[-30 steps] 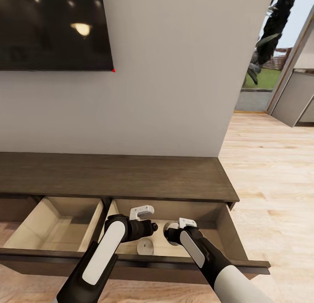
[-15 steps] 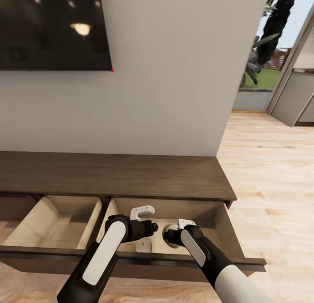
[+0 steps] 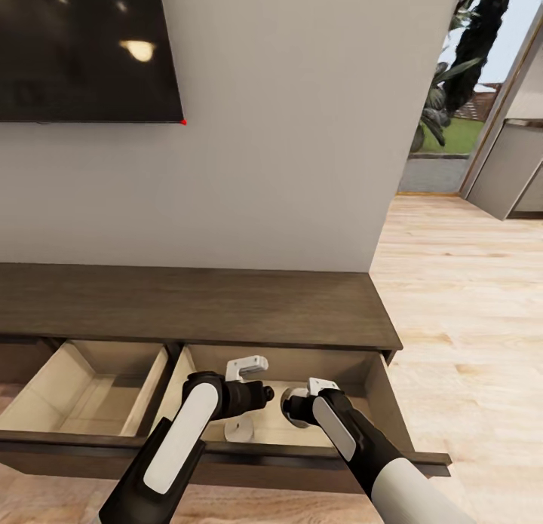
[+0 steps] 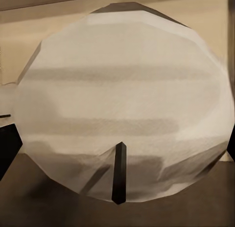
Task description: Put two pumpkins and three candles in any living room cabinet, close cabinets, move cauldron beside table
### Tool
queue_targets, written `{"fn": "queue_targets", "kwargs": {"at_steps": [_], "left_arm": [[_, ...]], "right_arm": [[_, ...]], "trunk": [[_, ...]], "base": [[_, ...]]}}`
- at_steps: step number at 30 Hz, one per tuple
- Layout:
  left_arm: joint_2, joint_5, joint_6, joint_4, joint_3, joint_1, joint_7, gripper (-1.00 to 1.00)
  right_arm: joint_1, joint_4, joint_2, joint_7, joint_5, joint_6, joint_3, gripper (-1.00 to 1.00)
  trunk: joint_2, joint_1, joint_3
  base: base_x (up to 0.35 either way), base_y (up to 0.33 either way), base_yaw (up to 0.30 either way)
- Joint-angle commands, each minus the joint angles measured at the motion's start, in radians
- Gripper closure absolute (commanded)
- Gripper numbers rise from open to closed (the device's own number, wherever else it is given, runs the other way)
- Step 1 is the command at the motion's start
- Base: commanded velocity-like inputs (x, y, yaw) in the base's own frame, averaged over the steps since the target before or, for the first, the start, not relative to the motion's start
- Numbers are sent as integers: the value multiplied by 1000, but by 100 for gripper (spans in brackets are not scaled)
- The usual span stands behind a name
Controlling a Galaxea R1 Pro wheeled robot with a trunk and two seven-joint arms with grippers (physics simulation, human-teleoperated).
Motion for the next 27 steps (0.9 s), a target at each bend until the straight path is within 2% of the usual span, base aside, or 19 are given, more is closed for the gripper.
{"fn": "queue_targets", "kwargs": {"at_steps": [1, 6, 12, 15, 20, 22, 24, 25, 27], "left_arm": [[0, 9, 3, -1, -1, -1, 10, -100], [0, 10, 3, -1, 7, -1, 10, -100], [0, 10, 3, -1, 14, -1, 10, -100], [1, 10, 3, -1, 15, -1, 10, -100], [2, 15, 3, -2, 17, -1, 10, -100], [9, 17, 3, -2, 27, -1, 10, -100], [32, 40, 3, -3, 55, -1, 10, -100], [42, 66, 4, -4, 62, -1, 9, -100], [70, 142, 4, -5, 69, -1, 10, -100]], "right_arm": [[-1, -1, -1, -10, -13, 0, 3, 100], [-1, -1, -1, -12, -14, 5, 3, 100], [-1, 1, -1, -15, -14, 7, 3, 100], [-1, 1, -1, -17, -14, 8, 3, 100], [-1, 6, 0, -21, -14, 9, 3, 100], [-1, 8, 0, -21, -14, 10, 3, 100], [-1, 11, 0, -23, -13, 10, 3, 100], [-1, 12, 0, -24, -13, 10, 3, 100], [-1, 14, 0, -25, -13, 9, 3, 100]], "trunk": [[0, 0, -1], [0, 0, -1], [42, -23, 18], [42, -23, 18], [70, -39, 30], [70, -39, 30], [84, -46, 37], [91, -50, 40], [98, -54, 43]], "base": [[3, -3, 0], [1, -27, 0], [0, -4, 0], [0, 0, 0], [0, 0, 0], [0, 0, 0], [0, 0, 0], [0, 0, 0], [0, 0, 0]]}}
